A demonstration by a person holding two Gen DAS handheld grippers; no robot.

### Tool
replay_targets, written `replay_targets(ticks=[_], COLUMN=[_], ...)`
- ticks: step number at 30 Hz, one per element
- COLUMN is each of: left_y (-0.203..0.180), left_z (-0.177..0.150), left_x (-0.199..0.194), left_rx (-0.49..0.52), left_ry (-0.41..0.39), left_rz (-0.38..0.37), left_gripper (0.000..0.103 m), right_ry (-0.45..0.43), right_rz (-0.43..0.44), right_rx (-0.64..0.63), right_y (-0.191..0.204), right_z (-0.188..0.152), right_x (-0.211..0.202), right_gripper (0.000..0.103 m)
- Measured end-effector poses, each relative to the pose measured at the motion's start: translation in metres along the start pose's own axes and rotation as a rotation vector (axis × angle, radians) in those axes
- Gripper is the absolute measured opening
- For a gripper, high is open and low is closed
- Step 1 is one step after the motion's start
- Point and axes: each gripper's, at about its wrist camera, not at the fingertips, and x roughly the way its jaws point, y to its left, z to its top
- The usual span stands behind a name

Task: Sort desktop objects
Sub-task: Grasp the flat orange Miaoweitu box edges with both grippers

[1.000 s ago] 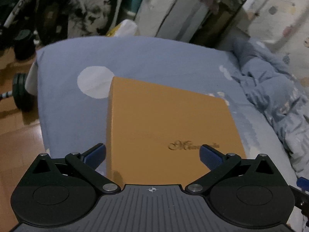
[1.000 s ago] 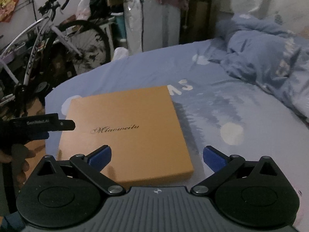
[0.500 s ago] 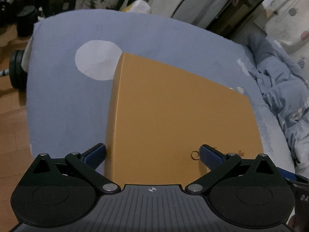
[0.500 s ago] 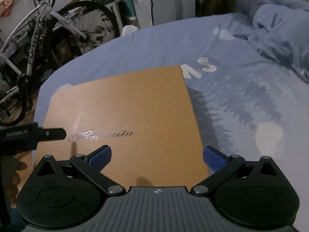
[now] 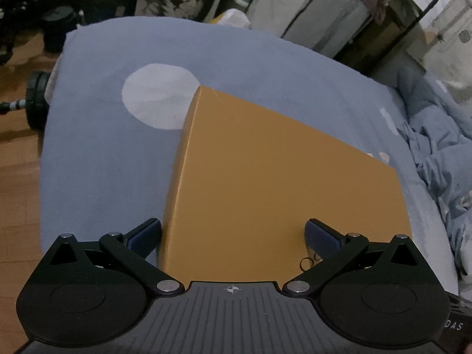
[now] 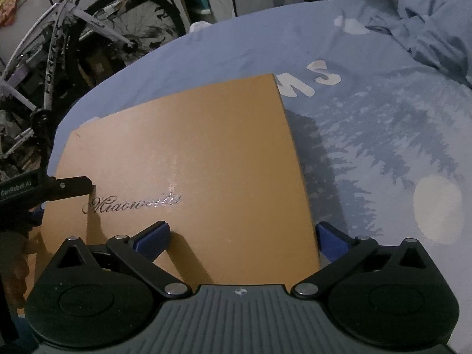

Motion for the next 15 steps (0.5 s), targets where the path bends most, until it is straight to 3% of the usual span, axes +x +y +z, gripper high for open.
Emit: replay_targets(ticks=[7,15], left_y=[-0.004,-0.019], left_z=[0.001,0.000], left_x=[-0.005,-0.020], left_rx=[0.012,0.027], left_ry=[0.029,0.046], left_rz=[-0.014,-0.036], left_gripper=[0.103,0.103], right_ry=[0.019,-0.018], right_rz=[-0.095,-0.177], right_rx=[0.002,-0.010], right_y=[0.018,0.035], right_z=[-0.001,-0.012], right_x=[-0.013,-0.055], right_gripper=[0.103,0.103])
